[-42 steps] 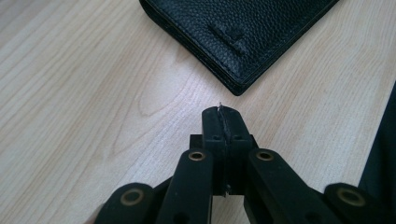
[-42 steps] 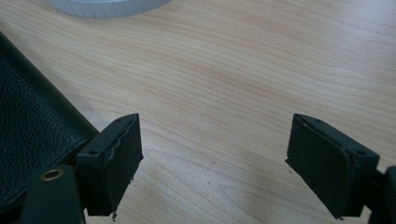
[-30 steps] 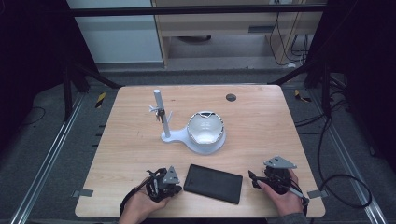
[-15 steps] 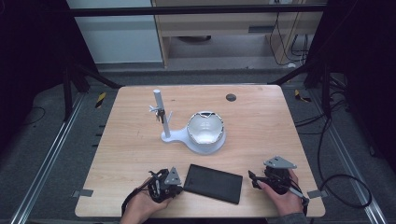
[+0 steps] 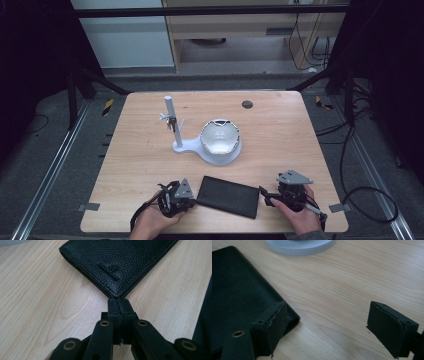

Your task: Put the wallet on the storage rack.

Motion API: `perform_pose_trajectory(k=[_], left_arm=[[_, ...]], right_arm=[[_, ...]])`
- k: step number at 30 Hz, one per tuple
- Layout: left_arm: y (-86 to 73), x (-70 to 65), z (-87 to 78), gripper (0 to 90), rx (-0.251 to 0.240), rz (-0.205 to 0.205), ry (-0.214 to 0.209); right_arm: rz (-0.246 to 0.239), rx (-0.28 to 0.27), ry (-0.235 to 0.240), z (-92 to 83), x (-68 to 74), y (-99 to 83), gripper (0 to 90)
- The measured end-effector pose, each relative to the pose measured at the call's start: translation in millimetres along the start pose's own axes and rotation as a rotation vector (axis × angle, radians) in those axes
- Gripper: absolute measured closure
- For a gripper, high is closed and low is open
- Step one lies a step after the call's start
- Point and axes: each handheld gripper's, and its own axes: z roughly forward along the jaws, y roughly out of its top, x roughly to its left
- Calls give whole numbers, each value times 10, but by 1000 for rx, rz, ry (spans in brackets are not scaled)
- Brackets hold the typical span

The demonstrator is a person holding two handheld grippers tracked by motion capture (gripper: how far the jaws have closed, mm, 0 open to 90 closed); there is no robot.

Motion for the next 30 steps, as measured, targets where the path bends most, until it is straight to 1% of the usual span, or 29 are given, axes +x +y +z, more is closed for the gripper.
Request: perform_pose_trajectory(k=[1, 2, 3, 7, 8, 9, 11, 14, 15, 16, 18, 22, 23, 24, 25, 27, 29, 30], left_arm=[[0, 4, -5, 887, -5, -2, -1], [2, 6, -13, 887, -8, -2, 1], [3, 9, -17, 887, -20, -8, -2], [18, 22, -24, 885, -55, -27, -6], [31, 28, -25, 883, -68, -33, -3], [31, 28, -25, 882, -68, -33, -3], [45, 26, -27, 881, -73, -37, 0], [64, 42, -32, 877, -67, -33, 0], [70, 47, -33, 876, -77, -45, -5], [94, 59, -41, 875, -83, -47, -4], [107, 65, -44, 873, -84, -48, -4], [164, 84, -64, 868, -82, -41, 3], [177, 90, -71, 868, -85, -41, 3], [189, 99, -80, 867, -87, -39, 5], [201, 104, -89, 867, -90, -41, 6], [228, 113, -104, 868, -94, -38, 10], [251, 120, -117, 867, -93, -33, 13], [274, 133, -128, 865, -90, -29, 13]], right_arm=[[-7, -8, 22, -12, 58, 10, 162], [-7, -8, 22, -12, 58, 10, 162], [-17, -16, 33, -16, 85, 17, 160], [-53, -20, 83, -20, 225, 42, 144], [-69, -22, 112, -24, 308, 59, 127], [-69, -22, 112, -24, 308, 59, 127], [-88, -33, 146, -27, 382, 75, 103], [-105, -38, 191, -30, 478, 101, 82], [-111, -39, 201, -32, 505, 118, 75], [-124, -43, 211, -42, 555, 161, 70], [-131, -45, 220, -40, 580, 188, 64], [-179, -13, 239, -9, 703, 291, 69], [-196, -4, 245, 9, 733, 311, 70], [-224, 23, 254, 60, 788, 349, 74], [-224, 23, 254, 60, 788, 349, 74], [-256, 50, 253, 116, 837, 382, 82], [-277, 77, 255, 164, 880, 410, 91], [-302, 99, 254, 207, 910, 438, 106]])
